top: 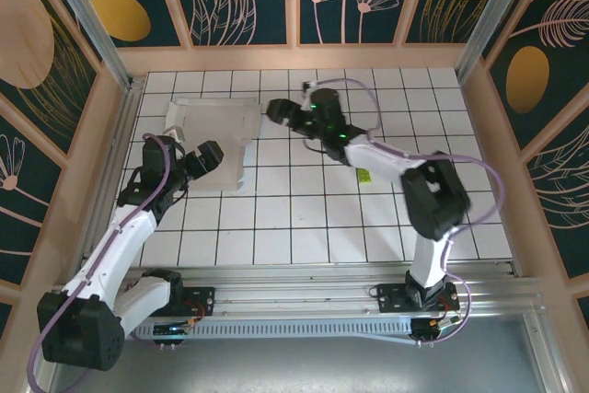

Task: Fold the paper box

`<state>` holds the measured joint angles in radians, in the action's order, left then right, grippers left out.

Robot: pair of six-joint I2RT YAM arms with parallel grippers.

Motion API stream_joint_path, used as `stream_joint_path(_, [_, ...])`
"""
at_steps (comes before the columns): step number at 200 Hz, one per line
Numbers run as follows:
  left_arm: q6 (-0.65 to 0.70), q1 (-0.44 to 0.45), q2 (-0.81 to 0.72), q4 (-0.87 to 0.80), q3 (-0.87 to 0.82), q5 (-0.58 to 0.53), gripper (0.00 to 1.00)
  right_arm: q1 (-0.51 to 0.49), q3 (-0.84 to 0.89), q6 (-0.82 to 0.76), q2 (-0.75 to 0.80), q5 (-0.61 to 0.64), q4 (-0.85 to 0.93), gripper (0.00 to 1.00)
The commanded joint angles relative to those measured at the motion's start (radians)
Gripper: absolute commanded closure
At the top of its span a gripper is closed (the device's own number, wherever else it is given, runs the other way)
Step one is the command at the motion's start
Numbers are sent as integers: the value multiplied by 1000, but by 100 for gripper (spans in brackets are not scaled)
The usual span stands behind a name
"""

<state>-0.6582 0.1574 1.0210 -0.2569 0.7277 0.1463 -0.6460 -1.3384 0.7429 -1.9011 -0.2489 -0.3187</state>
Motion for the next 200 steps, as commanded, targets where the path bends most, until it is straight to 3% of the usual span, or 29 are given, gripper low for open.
stream_joint_path(1, [69, -45, 60, -92, 79, -55, 10, -50, -154, 48, -150, 29, 83, 18])
stream_joint_path(19, [94, -96, 117, -86, 120, -35, 10, -61, -308, -15, -289, 108, 145, 18])
stream_joint_path(44, [84, -101, 121, -58, 132, -21, 7, -51, -579, -121, -489, 197, 278, 19])
stream_joint_path(78, [66, -101, 88, -34, 93, -36, 4, -32, -852, -170, -673, 195, 389, 21])
stream_joint_path(112, [33, -101, 48, 5, 39, -24, 3, -22, -862, -169, -707, 223, 369, 20])
stream_joint_path(135, [21, -101, 33, 23, 24, -17, 2, -2, -882, -146, -745, 151, 344, 18])
stream_joint_path(200, [19, -101, 42, 26, 49, -3, 1, 11, -929, -163, -803, 49, 312, 28])
